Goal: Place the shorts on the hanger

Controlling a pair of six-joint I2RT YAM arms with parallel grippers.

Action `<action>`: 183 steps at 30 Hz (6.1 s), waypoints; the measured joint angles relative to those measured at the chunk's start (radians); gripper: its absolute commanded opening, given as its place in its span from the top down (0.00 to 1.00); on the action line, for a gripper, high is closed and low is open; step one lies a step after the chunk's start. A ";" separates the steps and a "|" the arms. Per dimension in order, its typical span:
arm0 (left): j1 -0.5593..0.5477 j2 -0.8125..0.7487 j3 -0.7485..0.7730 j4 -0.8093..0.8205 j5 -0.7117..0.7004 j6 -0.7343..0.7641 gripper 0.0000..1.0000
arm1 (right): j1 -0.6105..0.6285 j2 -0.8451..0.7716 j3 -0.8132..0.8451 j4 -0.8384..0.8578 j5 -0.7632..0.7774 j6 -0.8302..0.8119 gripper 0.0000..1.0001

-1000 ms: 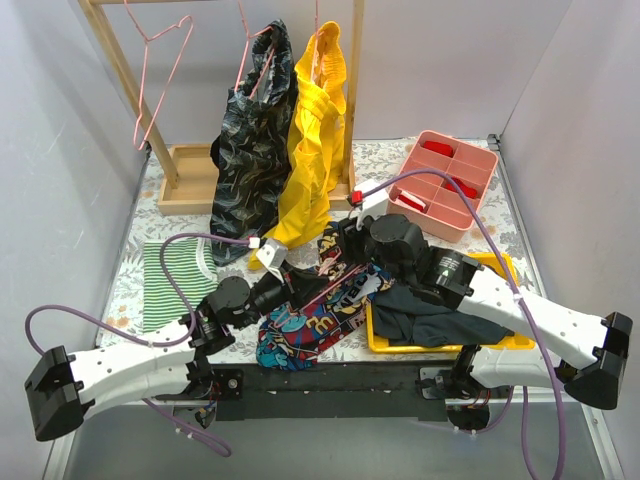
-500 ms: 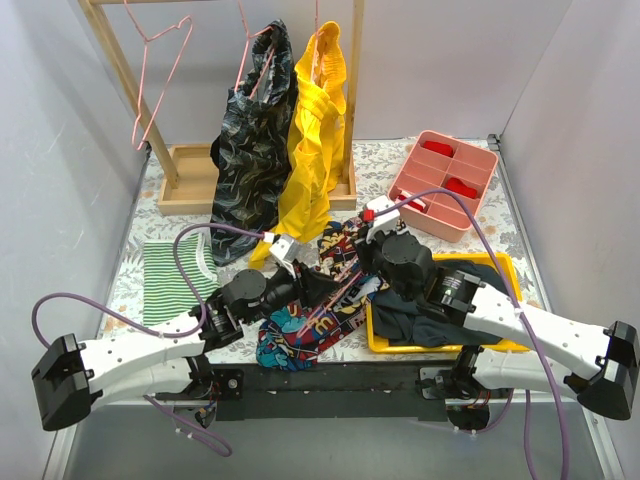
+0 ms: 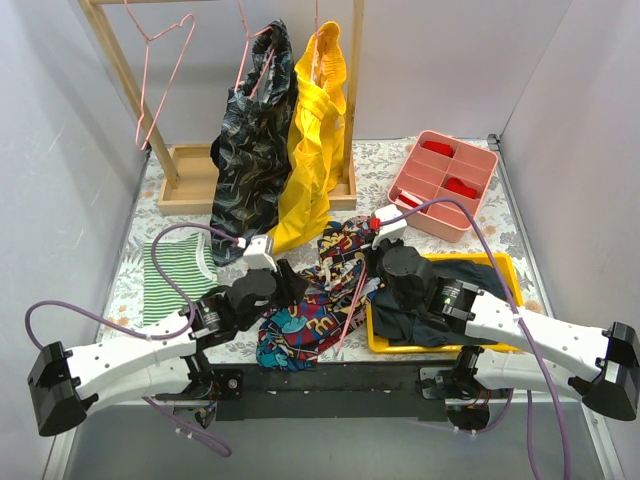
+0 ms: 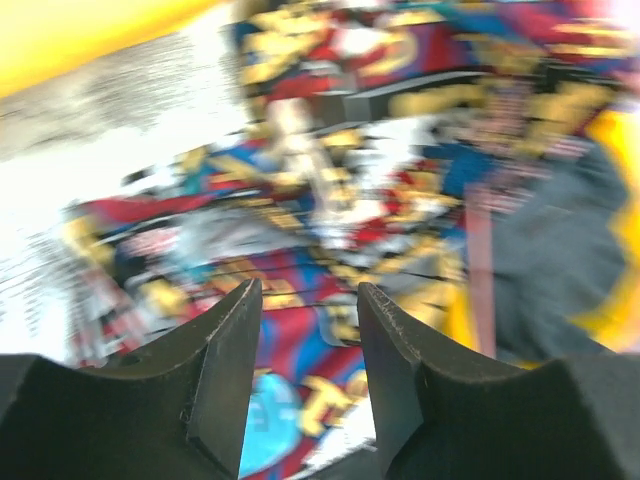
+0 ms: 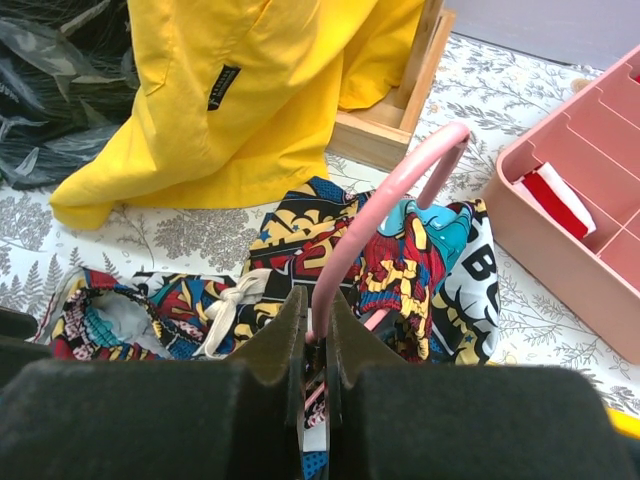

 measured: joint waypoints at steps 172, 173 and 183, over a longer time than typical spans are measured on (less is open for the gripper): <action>-0.126 0.154 0.549 -0.365 0.001 0.426 1.00 | -0.081 0.345 0.912 -0.537 -0.133 -0.049 0.02; -0.126 0.146 0.548 -0.384 0.008 0.418 1.00 | -0.081 0.327 0.904 -0.519 -0.154 -0.050 0.02; -0.126 -0.071 0.526 -0.622 0.049 0.278 1.00 | -0.081 0.214 0.848 -0.330 -0.328 -0.057 0.02</action>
